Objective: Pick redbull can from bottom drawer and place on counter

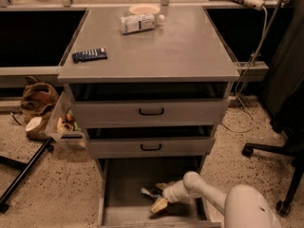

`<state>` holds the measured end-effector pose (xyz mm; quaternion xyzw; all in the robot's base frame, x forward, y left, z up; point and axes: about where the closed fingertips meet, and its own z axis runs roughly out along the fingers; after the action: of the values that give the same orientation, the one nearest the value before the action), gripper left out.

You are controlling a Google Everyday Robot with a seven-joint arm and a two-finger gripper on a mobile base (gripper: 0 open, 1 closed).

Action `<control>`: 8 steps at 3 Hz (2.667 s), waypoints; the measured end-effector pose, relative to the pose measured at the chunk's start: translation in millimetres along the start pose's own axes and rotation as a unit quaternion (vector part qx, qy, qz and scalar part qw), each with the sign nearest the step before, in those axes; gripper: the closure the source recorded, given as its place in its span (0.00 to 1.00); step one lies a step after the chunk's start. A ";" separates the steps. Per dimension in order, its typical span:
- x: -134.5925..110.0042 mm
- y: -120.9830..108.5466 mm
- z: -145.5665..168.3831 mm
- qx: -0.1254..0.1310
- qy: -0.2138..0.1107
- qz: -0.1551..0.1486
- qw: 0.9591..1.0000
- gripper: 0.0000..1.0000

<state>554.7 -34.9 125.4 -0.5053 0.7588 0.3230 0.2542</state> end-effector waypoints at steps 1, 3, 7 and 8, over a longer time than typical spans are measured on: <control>0.5 -0.7 -0.1 -0.001 0.000 0.000 1.000 0.42; -7.4 3.7 -18.7 0.011 -0.021 0.024 0.999 0.87; -132.1 57.8 -192.7 0.030 -0.130 -0.008 0.991 1.00; -136.3 62.3 -195.6 0.031 -0.122 -0.010 0.992 1.00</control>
Offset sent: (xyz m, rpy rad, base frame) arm 0.0005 -0.0006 -0.0004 0.0004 0.0008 0.0012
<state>534.1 -81.4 366.4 -0.4615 0.7269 0.3556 0.3635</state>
